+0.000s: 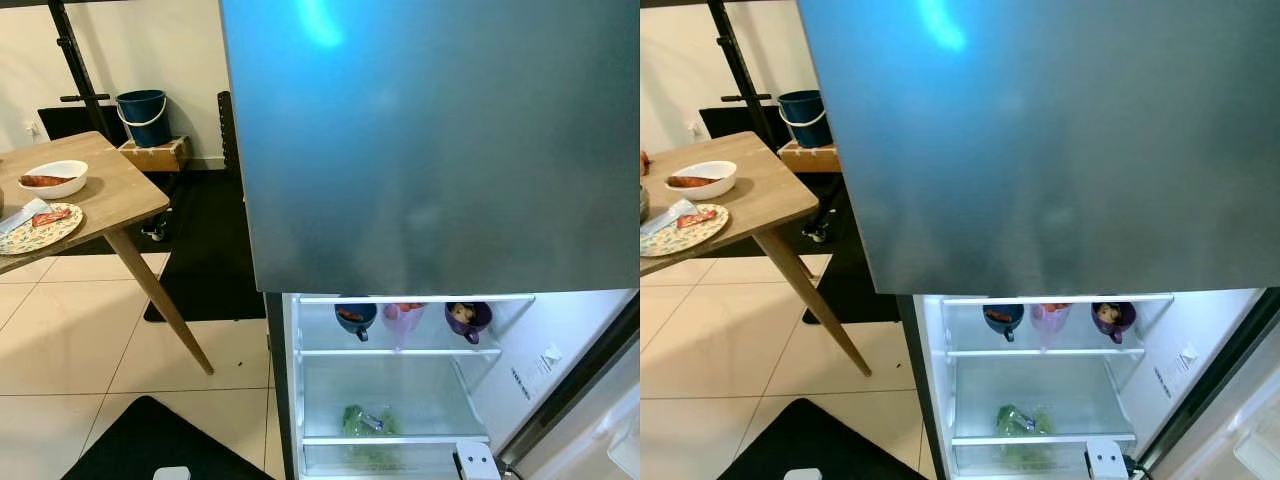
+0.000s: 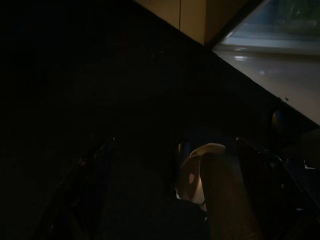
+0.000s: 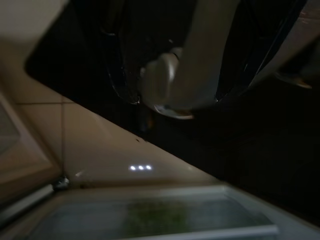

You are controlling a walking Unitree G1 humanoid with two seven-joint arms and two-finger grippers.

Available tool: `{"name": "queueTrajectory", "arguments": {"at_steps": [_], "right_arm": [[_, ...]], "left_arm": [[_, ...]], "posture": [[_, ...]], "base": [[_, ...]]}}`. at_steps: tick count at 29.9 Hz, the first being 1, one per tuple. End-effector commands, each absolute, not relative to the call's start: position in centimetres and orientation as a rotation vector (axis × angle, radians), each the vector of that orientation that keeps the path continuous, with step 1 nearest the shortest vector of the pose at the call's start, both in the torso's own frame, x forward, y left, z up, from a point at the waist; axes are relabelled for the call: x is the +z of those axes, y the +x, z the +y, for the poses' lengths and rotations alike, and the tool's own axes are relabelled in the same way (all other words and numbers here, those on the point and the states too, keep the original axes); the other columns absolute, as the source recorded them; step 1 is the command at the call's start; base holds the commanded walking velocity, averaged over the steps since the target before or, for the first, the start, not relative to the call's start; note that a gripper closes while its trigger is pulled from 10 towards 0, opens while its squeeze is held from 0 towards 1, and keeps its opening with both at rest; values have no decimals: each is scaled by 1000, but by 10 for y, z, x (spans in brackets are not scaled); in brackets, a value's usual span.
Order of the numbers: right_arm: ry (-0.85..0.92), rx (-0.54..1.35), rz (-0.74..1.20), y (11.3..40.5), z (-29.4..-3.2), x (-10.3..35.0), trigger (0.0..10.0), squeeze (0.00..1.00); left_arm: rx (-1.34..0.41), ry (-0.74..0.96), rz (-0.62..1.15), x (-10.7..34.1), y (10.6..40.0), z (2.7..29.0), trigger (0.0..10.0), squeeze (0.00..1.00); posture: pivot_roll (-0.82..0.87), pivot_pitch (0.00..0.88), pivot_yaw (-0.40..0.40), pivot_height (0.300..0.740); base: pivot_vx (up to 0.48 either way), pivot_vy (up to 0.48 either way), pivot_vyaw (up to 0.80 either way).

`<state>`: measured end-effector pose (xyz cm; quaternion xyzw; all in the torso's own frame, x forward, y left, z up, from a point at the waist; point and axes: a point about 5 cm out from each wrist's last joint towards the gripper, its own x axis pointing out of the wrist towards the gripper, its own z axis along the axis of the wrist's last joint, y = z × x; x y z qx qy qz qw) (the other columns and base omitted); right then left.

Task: Restocking fridge

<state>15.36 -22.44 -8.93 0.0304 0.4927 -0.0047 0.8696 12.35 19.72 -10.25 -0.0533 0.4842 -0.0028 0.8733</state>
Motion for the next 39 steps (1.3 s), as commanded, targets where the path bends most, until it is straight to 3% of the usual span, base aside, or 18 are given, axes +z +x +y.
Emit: {"name": "queueTrajectory", "arguments": {"at_steps": [1,4,39], "right_arm": [[48,-20,1064,148,-225,-92,10000,0],[28,-16,1088,144,-225,-94,10000,0],[27,-2,1107,143,-223,-95,10000,0]], "left_arm": [[-16,-108,1044,-105,119,192,10000,0],[-22,-94,1054,-106,118,191,10000,0],[-63,-58,1057,-105,121,189,10000,0]], "posture": [[-73,0,-12,740],[-73,0,-11,740],[-76,0,-6,740]], "base": [[0,0,0],[0,0,0],[0,0,-757]]}}
